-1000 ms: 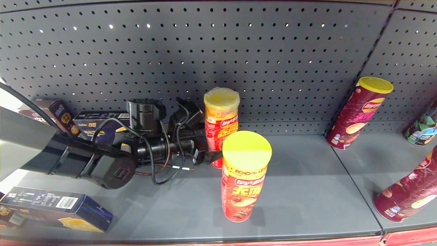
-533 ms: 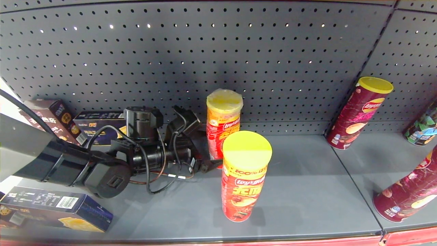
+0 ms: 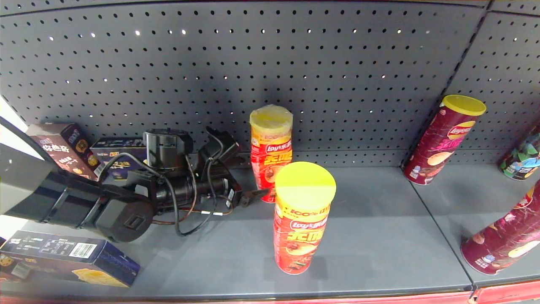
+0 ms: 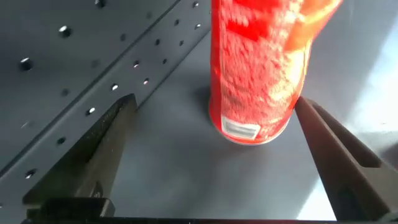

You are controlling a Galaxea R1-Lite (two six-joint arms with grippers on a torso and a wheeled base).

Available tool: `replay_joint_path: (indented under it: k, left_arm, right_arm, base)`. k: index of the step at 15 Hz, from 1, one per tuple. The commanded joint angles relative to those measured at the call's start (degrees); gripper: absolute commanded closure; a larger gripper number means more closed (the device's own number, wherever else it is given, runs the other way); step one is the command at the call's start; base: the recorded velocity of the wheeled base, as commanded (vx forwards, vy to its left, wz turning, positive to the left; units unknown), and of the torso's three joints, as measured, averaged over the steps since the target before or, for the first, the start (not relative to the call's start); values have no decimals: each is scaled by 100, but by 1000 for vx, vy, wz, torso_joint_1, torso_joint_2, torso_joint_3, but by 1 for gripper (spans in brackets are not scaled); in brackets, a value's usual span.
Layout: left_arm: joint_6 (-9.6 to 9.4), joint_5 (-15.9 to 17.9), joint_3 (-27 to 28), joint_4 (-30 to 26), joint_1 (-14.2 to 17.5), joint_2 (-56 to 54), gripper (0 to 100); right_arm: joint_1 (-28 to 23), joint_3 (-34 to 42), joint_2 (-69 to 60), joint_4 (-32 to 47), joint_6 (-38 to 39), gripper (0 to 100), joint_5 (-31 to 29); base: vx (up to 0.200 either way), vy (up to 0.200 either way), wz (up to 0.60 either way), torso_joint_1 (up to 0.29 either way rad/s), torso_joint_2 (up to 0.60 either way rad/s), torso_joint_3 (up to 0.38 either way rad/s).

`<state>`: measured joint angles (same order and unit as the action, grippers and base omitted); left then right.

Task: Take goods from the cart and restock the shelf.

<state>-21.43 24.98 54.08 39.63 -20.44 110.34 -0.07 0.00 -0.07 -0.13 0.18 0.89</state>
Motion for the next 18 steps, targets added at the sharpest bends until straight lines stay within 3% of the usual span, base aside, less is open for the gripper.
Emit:
replay_joint_path:
  k: [1, 9, 16, 18]
  left_arm:
    - [-1, -2, -20, 1, 49, -56, 0]
    - [-1, -160, 15, 18, 164, -56, 0]
    - [-28, -802, -64, 36, 260, -346, 0]
    - [-230, -1056, -11, 1, 260, -329, 0]
  right_arm:
    - [7, 0, 7, -4, -1, 0, 8]
    - [-1, 0, 7, -4, -1, 0, -1]
    - [-1, 0, 7, -4, -1, 0, 8]
    - [-1, 0, 7, 5, -1, 0, -1]
  base:
    - [0, 0, 0, 0, 0, 0]
    - [0, 0, 0, 0, 0, 0]
    - [0, 0, 0, 0, 0, 0]
    - [0, 0, 0, 0, 0, 0]
